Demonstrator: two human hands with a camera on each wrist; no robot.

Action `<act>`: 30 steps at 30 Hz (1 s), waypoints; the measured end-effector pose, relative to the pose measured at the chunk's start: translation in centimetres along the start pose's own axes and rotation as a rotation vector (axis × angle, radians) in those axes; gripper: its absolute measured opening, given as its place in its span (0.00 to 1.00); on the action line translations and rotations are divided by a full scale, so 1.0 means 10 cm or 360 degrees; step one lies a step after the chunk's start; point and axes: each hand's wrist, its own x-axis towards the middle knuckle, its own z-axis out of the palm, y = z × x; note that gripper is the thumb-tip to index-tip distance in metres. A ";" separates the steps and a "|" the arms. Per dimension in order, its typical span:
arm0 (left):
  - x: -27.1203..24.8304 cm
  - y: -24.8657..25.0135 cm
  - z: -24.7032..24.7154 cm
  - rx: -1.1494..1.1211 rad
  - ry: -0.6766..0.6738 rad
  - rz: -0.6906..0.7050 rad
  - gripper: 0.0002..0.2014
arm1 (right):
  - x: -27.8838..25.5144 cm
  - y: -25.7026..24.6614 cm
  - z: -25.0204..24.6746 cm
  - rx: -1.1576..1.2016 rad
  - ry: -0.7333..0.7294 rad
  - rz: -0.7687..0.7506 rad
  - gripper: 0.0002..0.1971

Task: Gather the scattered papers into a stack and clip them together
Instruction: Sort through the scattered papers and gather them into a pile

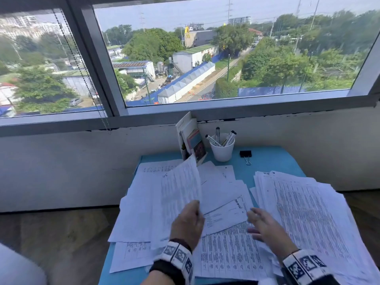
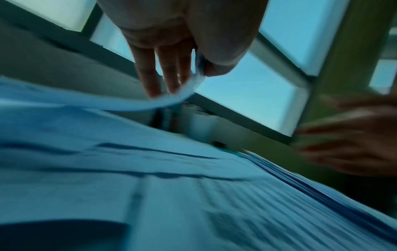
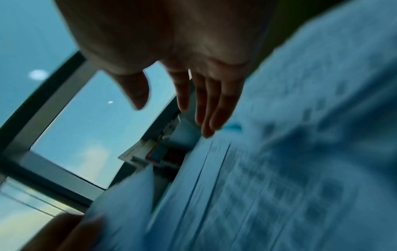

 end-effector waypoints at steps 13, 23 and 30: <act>0.00 -0.18 0.16 0.0547 -0.0382 0.0174 0.26 | 0.37 0.55 -0.35 0.0060 0.0617 0.0421 0.13; 0.42 -0.58 -0.03 0.1039 -0.1070 -0.0256 0.27 | 0.52 0.85 -0.42 0.0049 0.0426 0.0370 0.10; 0.40 -0.31 -0.02 0.0600 -0.0292 -0.0354 0.08 | 0.40 0.72 -0.39 0.0004 0.0457 0.0311 0.09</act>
